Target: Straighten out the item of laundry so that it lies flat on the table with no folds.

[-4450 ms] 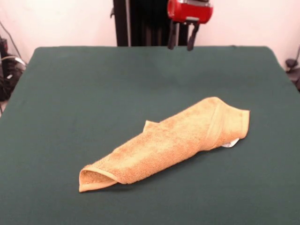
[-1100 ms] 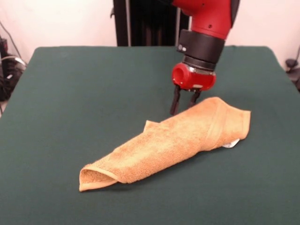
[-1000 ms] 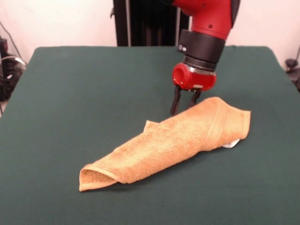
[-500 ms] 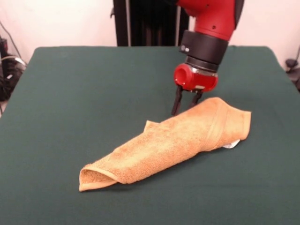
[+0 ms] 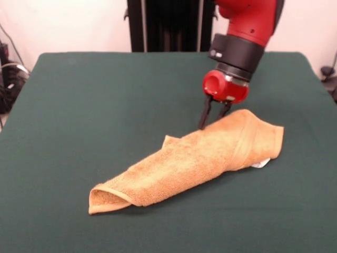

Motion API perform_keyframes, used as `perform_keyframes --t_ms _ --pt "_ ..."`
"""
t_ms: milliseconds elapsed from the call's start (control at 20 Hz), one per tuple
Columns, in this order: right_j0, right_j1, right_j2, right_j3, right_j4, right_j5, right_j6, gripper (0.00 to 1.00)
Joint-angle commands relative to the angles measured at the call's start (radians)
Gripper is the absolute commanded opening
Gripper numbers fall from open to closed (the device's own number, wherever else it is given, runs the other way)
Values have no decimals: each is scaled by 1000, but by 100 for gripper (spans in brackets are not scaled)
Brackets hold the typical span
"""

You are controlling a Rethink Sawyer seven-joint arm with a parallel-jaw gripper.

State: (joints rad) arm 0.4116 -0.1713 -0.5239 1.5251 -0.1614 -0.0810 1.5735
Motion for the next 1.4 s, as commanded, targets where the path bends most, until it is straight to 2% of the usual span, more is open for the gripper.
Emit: perform_keyframes --t_ms 50,250,400,600,650,750,900,1000,1150,1400 --pt "141 141 -70 -168 88 -79 127 100" --pt "175 190 -129 -202 92 -113 120 100" --pt "179 198 -133 -195 108 -169 142 100" --pt "168 186 -128 -146 190 -297 213 100" --pt "158 179 -115 -135 208 -331 206 0" --pt "142 166 -92 -117 234 -356 244 0" --pt "93 121 -19 -75 218 -380 273 0" --pt "58 108 11 -75 163 -395 254 0" --pt "-19 49 88 -18 90 -432 299 0" --pt "-187 -41 246 60 -116 -416 313 0"
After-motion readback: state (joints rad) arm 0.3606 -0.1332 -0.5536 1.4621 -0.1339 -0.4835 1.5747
